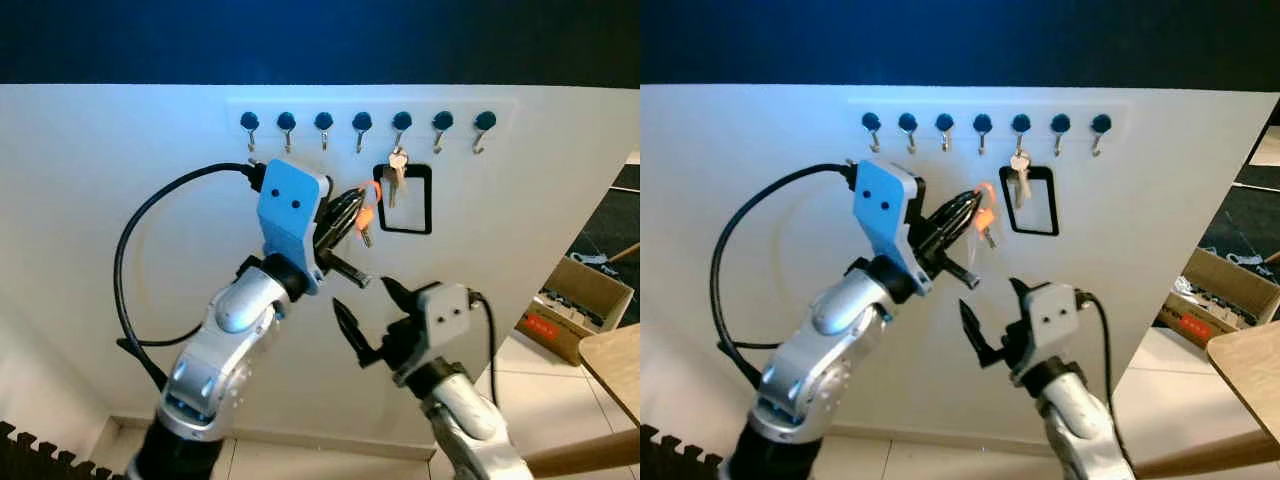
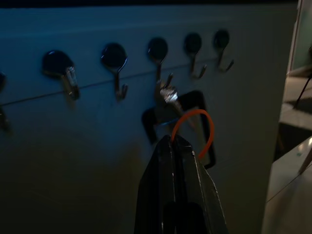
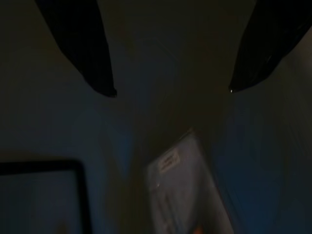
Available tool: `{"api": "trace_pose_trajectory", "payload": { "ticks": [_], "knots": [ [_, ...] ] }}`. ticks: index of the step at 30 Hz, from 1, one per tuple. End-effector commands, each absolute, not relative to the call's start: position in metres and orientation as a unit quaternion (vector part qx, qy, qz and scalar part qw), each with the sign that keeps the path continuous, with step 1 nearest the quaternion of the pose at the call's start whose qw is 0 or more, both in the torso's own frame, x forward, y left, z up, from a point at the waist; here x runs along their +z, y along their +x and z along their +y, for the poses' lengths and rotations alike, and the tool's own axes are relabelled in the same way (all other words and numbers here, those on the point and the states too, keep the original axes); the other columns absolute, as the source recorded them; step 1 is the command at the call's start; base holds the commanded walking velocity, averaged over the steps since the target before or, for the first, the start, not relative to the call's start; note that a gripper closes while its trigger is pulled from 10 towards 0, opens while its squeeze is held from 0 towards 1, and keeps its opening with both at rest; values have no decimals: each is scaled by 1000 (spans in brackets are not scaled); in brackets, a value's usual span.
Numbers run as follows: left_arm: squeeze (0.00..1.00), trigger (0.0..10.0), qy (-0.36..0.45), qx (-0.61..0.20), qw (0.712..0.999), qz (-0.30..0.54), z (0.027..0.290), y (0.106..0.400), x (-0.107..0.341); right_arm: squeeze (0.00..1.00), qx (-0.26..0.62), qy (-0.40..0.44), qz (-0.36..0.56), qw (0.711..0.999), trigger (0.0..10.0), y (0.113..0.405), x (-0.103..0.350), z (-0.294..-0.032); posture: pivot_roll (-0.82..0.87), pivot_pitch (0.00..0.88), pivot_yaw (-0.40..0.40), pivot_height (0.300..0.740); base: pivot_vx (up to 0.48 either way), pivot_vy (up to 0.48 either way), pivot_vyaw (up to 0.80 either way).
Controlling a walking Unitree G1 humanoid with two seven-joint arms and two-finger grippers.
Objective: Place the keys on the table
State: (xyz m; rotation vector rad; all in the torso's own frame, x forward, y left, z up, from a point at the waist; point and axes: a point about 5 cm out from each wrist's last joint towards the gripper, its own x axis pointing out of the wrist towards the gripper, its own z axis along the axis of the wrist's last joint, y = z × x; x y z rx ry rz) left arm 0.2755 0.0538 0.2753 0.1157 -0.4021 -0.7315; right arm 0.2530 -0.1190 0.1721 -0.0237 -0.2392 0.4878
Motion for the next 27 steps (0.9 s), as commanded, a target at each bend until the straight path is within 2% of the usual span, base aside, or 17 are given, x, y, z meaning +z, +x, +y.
{"api": "trace_pose_trajectory", "payload": {
  "ticks": [1,4,9,19,22,27],
  "knots": [
    [0,10000,108,-372,908,-156,54,280,254,0,284,-1,-139,949,10000,242,192,-113,-38,122,71,740,0,0,0],
    [0,10000,145,-367,907,-146,56,283,244,0,301,-1,-149,942,10000,237,201,-111,-41,123,75,740,0,0,0],
    [0,10000,201,-386,888,-149,58,283,237,0,326,-12,-174,929,10000,235,216,-105,-38,125,77,740,0,0,0],
    [0,10000,205,-388,886,-146,63,282,232,0,316,-13,-171,933,10000,239,222,-102,-17,125,69,740,0,0,0],
    [0,10000,203,-377,893,-136,68,286,225,0,306,-29,-169,936,10000,238,223,-108,-13,125,69,740,0,0,0],
    [0,10000,196,-360,902,-136,75,292,228,0,269,-77,-117,953,10000,240,196,-129,-13,128,77,740,0,0,0]
  ]
}}
